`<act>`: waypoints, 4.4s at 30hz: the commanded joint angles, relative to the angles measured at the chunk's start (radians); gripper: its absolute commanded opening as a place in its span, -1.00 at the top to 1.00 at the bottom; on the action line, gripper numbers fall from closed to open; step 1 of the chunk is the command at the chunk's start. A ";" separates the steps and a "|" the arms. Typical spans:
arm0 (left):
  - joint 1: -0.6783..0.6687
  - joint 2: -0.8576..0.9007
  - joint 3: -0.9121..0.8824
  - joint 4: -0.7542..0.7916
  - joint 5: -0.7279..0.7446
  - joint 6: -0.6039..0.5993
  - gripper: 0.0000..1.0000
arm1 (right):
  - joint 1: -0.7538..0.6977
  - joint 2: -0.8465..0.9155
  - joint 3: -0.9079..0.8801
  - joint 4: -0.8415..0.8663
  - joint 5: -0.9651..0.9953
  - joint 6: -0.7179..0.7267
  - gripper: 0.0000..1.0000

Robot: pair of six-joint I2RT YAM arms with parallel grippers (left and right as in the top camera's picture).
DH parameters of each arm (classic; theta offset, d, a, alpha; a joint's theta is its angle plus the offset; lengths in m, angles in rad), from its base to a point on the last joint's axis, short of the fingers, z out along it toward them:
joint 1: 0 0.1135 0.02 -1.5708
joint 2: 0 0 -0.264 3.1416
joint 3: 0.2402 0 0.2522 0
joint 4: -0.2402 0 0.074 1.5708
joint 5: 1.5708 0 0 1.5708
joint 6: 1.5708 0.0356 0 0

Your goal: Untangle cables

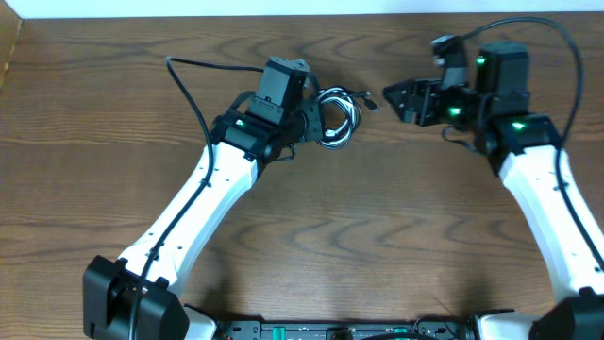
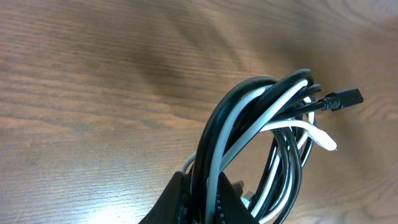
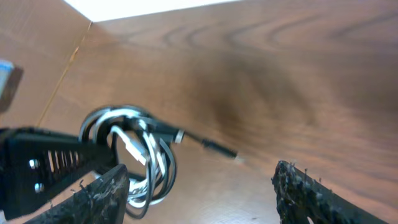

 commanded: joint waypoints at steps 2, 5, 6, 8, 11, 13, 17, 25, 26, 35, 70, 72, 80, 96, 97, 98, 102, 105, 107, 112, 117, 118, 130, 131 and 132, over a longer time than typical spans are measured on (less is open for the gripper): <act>0.037 -0.003 0.011 0.003 -0.014 -0.078 0.85 | 0.068 0.064 0.018 0.024 -0.034 0.076 -0.39; 0.058 -0.003 0.011 0.003 -0.014 -0.096 0.85 | 0.121 0.098 0.018 0.059 -0.033 0.082 -0.39; 0.058 -0.002 0.011 0.003 -0.015 -0.095 0.85 | 0.137 0.105 0.018 0.068 -0.032 0.088 -0.40; 0.060 -0.002 0.011 0.002 -0.014 -0.096 0.85 | 0.160 0.114 0.018 0.086 -0.031 0.091 -0.41; 0.060 -0.003 0.011 0.002 -0.014 -0.096 0.85 | 0.198 0.136 0.018 0.102 0.037 0.116 -0.42; 0.060 -0.003 0.011 0.002 -0.014 -0.097 0.85 | 0.216 0.155 0.018 0.103 0.071 0.148 -0.42; 0.060 -0.003 0.011 0.002 -0.013 -0.099 0.85 | 0.241 0.205 0.018 0.125 0.100 0.205 -0.43; 0.060 -0.003 0.011 0.002 -0.010 -0.132 0.85 | 0.243 0.276 0.018 0.128 0.263 0.263 -0.37; 0.060 -0.003 0.011 0.002 -0.010 -0.132 0.85 | 0.243 0.280 0.018 0.112 0.314 0.284 -0.37; 0.060 -0.026 0.012 0.014 -0.005 -0.136 0.85 | 0.242 0.319 0.018 -0.025 0.490 0.295 -0.30; 0.111 -0.090 0.011 -0.084 0.022 -0.108 0.85 | -0.012 0.335 0.018 -0.212 0.233 -0.072 -0.25; 0.080 -0.043 0.011 -0.072 0.022 -0.061 0.83 | -0.041 0.335 0.019 -0.209 0.245 0.011 -0.25; -0.073 0.127 0.011 0.124 0.022 0.040 0.50 | -0.192 0.329 0.048 -0.211 0.200 0.071 -0.28; -0.320 0.468 0.011 0.493 0.126 0.461 0.04 | -0.325 0.329 0.048 -0.284 0.143 -0.064 -0.36; -0.323 0.478 0.011 0.496 0.126 0.461 0.03 | -0.323 0.329 0.048 -0.285 0.143 -0.064 -0.36; -0.329 0.491 0.011 0.499 0.126 0.461 0.03 | -0.321 0.329 0.048 -0.286 0.143 -0.064 -0.36; -0.336 0.535 0.011 0.509 0.116 0.460 0.02 | -0.309 0.329 0.047 -0.289 0.144 -0.064 -0.36; -0.336 0.563 0.011 0.534 0.022 0.460 0.02 | -0.302 0.329 0.046 -0.289 0.144 -0.066 -0.36; -0.336 0.564 0.011 0.548 -0.032 0.460 0.03 | -0.298 0.329 0.046 -0.288 0.144 -0.074 -0.37; -0.336 0.569 0.011 0.557 -0.063 0.460 0.07 | -0.294 0.329 0.046 -0.288 0.144 -0.089 -0.37; -0.336 0.575 0.011 0.549 -0.063 0.460 0.62 | -0.294 0.329 0.046 -0.288 0.143 -0.088 -0.38; -0.336 0.575 0.011 0.549 -0.063 0.460 0.83 | -0.294 0.329 0.046 -0.288 0.143 -0.087 -0.38; -0.264 0.249 0.011 0.258 0.121 0.398 0.85 | -0.250 0.327 0.047 -0.250 -0.229 -0.237 -0.20; -0.246 0.217 0.011 0.243 0.169 0.387 0.85 | -0.243 0.327 0.047 -0.237 -0.257 -0.237 -0.21; -0.231 0.194 0.011 0.230 0.209 0.372 0.85 | -0.232 0.325 0.047 -0.219 -0.296 -0.236 -0.21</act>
